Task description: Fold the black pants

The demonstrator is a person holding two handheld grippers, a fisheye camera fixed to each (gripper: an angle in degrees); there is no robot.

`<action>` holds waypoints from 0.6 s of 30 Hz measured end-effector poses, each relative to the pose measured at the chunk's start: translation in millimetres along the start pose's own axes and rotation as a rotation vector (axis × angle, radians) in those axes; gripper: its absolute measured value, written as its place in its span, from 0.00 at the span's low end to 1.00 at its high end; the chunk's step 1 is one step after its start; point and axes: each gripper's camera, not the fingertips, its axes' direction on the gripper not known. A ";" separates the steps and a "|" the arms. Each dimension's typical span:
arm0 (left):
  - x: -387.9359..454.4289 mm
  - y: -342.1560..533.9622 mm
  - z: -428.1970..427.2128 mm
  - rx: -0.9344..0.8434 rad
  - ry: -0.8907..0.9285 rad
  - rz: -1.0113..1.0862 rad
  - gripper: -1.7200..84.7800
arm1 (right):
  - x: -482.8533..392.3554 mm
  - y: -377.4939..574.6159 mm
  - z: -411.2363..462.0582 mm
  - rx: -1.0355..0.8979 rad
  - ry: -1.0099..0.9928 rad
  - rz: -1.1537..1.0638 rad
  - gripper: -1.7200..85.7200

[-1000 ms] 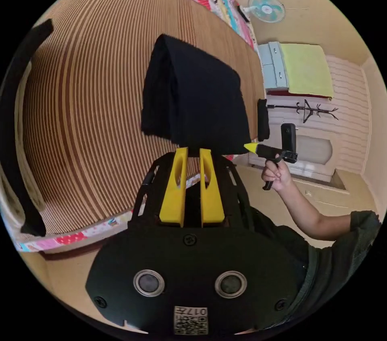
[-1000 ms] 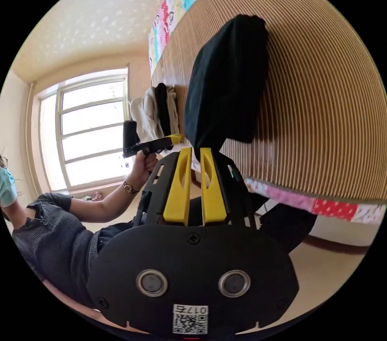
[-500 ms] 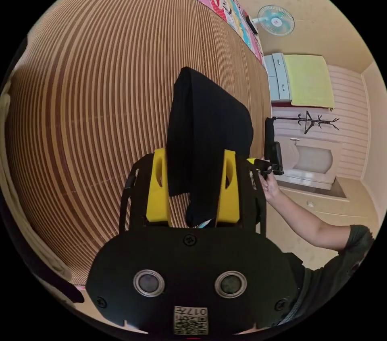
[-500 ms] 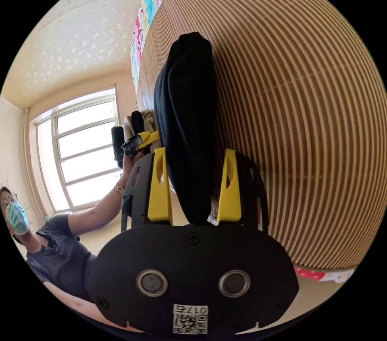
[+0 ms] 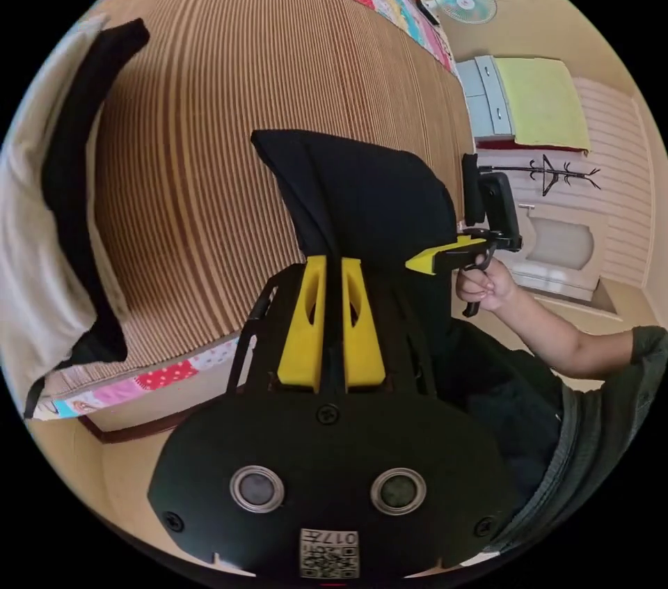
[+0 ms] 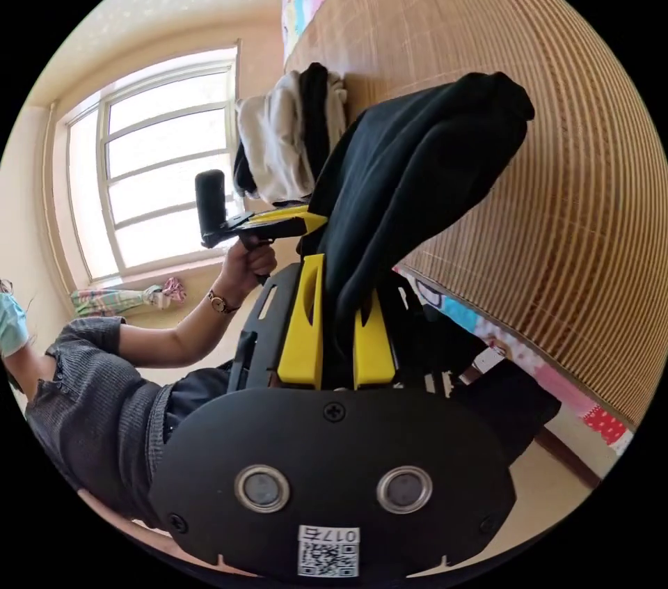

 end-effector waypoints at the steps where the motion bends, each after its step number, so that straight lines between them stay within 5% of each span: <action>1: 0.6 24.1 -39.2 0.071 -0.008 -0.028 0.07 | -22.1 -6.1 8.0 -0.009 -0.019 -0.041 0.07; 8: -12.4 105.2 -263.5 0.490 -0.248 -0.172 0.08 | -119.6 -130.3 77.6 0.029 -0.154 -0.190 0.10; 10: -52.7 109.6 -314.4 0.516 -0.405 -0.437 0.12 | -114.9 -173.0 103.3 0.003 -0.098 -0.144 0.14; 15: -97.1 154.1 -333.8 0.693 -0.262 -0.684 0.14 | -64.1 -205.3 128.8 -0.164 -0.044 -0.119 0.13; 18: -80.8 179.7 -296.4 0.734 -0.358 -0.719 0.14 | -9.2 -168.4 118.6 -0.276 0.022 -0.156 0.12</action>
